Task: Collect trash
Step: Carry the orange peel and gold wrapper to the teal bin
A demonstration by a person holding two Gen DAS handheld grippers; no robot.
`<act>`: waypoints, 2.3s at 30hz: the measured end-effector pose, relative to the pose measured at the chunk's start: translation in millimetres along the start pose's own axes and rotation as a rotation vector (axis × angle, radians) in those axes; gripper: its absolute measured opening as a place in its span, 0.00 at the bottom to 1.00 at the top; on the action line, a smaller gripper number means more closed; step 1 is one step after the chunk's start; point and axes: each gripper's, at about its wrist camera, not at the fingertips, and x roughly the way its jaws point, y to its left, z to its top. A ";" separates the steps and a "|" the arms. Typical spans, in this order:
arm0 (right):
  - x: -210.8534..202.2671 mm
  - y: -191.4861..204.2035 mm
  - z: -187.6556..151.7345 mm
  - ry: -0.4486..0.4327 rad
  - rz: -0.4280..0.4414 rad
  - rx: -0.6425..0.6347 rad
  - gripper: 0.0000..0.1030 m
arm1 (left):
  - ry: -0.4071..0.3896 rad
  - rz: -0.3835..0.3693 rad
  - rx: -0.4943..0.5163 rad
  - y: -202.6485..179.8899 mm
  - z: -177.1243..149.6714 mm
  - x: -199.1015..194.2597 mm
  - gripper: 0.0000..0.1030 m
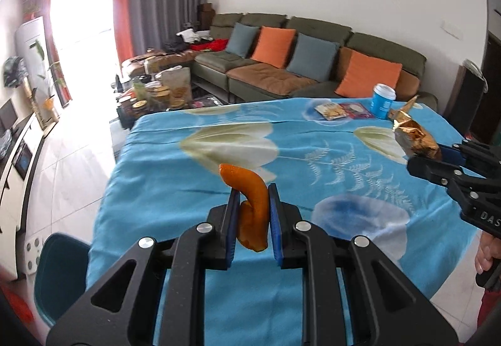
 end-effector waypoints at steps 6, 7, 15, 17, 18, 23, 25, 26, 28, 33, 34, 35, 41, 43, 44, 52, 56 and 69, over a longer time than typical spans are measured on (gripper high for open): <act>-8.7 29.7 2.7 -0.026 0.047 -0.038 0.25 | -0.023 0.056 -0.046 28.8 -12.8 -25.6 0.18; -9.1 35.1 4.2 -0.030 0.056 -0.046 0.25 | -0.027 0.069 -0.059 35.9 -16.0 -31.8 0.18; -9.1 72.4 14.2 -0.052 0.132 -0.107 0.25 | -0.048 0.155 -0.125 75.0 -34.5 -62.8 0.18; -7.9 81.0 17.2 -0.056 0.151 -0.121 0.25 | -0.050 0.175 -0.142 84.6 -38.8 -70.2 0.18; -6.6 86.6 19.5 -0.059 0.165 -0.130 0.25 | -0.051 0.183 -0.147 89.3 -40.6 -73.3 0.18; 0.4 109.8 27.4 -0.059 0.226 -0.161 0.25 | -0.049 0.236 -0.181 113.9 -51.6 -87.9 0.18; 3.1 117.3 30.6 -0.056 0.248 -0.170 0.25 | -0.045 0.257 -0.198 123.7 -55.9 -92.1 0.18; 5.0 121.3 32.1 -0.054 0.259 -0.175 0.25 | -0.043 0.268 -0.204 128.5 -58.2 -93.7 0.18; 11.3 130.9 35.7 -0.047 0.284 -0.186 0.25 | -0.036 0.290 -0.223 140.0 -63.7 -96.8 0.18; 25.8 153.5 41.8 -0.025 0.335 -0.222 0.25 | -0.017 0.343 -0.261 163.1 -77.0 -101.9 0.18; 27.9 156.6 42.4 -0.022 0.341 -0.228 0.25 | -0.010 0.354 -0.276 170.2 -80.9 -102.5 0.18; 30.8 160.9 43.9 -0.016 0.349 -0.234 0.25 | -0.006 0.361 -0.283 174.7 -83.5 -102.6 0.18; 49.6 184.5 51.5 0.019 0.399 -0.265 0.25 | 0.024 0.395 -0.333 203.0 -99.3 -100.0 0.18; 56.0 195.6 55.1 0.031 0.412 -0.277 0.25 | 0.033 0.402 -0.349 211.6 -104.2 -96.4 0.18; 59.2 200.3 55.5 0.038 0.420 -0.285 0.25 | 0.038 0.405 -0.357 216.0 -106.8 -95.6 0.18; 94.9 246.1 66.0 0.108 0.479 -0.359 0.25 | 0.074 0.413 -0.414 243.9 -124.5 -81.1 0.18; 119.9 267.9 68.6 0.161 0.505 -0.388 0.25 | 0.097 0.408 -0.447 258.9 -134.7 -68.0 0.18; 206.9 317.8 63.5 0.380 0.581 -0.440 0.26 | 0.168 0.386 -0.522 297.9 -155.6 -21.3 0.18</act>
